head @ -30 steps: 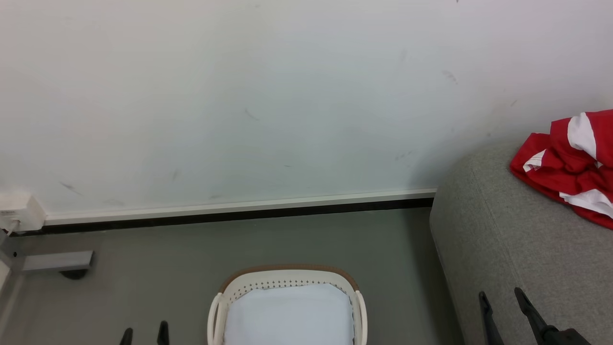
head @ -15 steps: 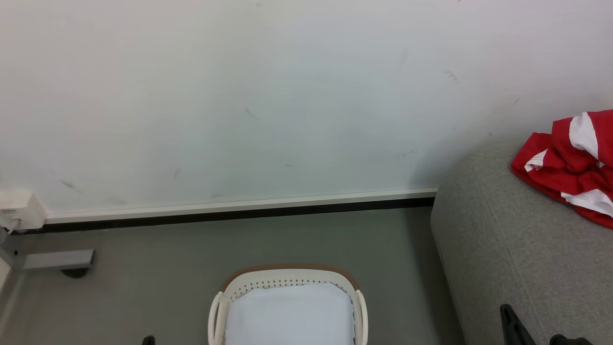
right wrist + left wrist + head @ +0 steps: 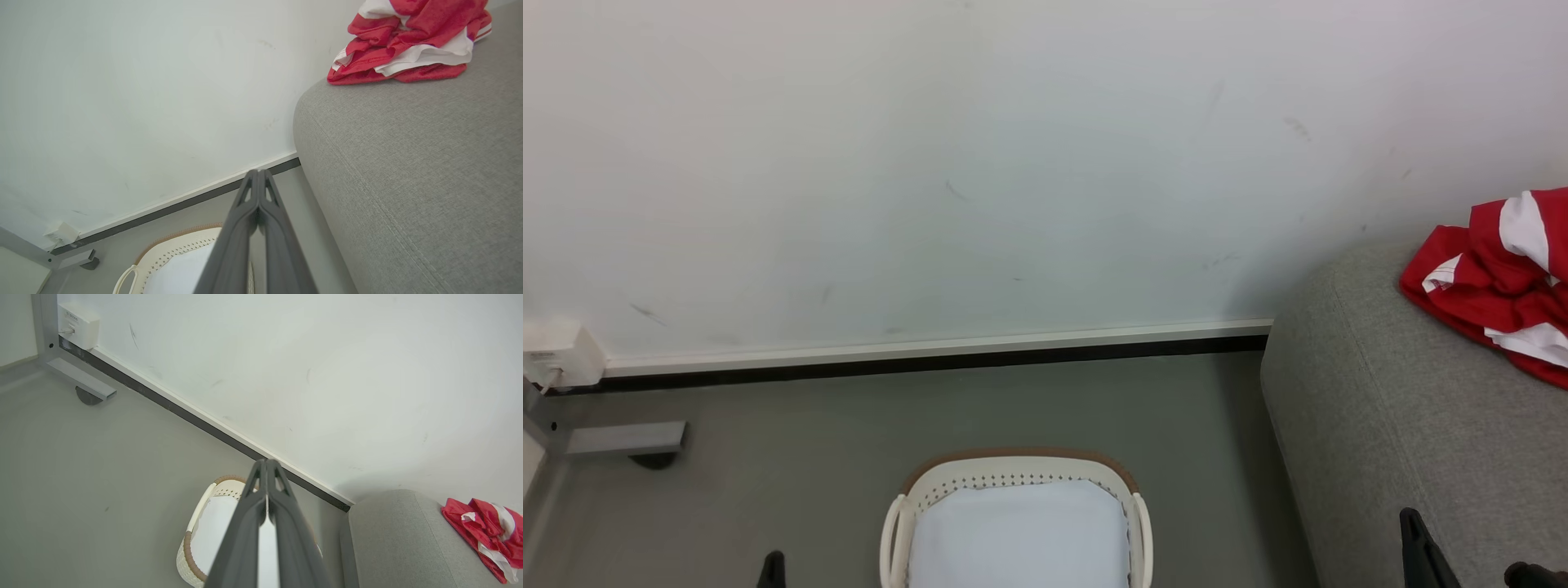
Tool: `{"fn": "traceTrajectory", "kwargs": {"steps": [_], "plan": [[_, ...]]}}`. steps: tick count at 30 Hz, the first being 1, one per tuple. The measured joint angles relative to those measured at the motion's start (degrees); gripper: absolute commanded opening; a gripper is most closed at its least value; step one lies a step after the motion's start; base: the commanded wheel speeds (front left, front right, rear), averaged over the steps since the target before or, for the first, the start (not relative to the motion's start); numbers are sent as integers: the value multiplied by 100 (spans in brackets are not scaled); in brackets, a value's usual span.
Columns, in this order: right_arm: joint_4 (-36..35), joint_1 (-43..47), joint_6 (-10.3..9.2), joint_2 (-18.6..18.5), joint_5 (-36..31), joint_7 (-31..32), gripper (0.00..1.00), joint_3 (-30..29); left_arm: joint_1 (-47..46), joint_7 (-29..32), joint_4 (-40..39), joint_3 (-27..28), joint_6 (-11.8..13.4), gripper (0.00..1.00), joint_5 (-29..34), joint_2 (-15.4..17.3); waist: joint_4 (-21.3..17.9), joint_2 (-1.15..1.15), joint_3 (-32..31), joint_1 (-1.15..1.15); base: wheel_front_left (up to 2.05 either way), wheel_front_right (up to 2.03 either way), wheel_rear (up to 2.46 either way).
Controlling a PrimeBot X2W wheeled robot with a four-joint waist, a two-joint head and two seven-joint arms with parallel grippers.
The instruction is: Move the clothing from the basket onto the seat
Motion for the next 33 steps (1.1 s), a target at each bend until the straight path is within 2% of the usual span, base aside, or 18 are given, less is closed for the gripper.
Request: {"fn": "traceTrajectory", "kwargs": {"steps": [33], "plan": [[-254, -236, 0, -2, 2658, 679, 0, -250, -461, 660, -83, 48, -57, 0, -2459, 16, 84, 0, 52, -1, 0, 0, 0]]}}
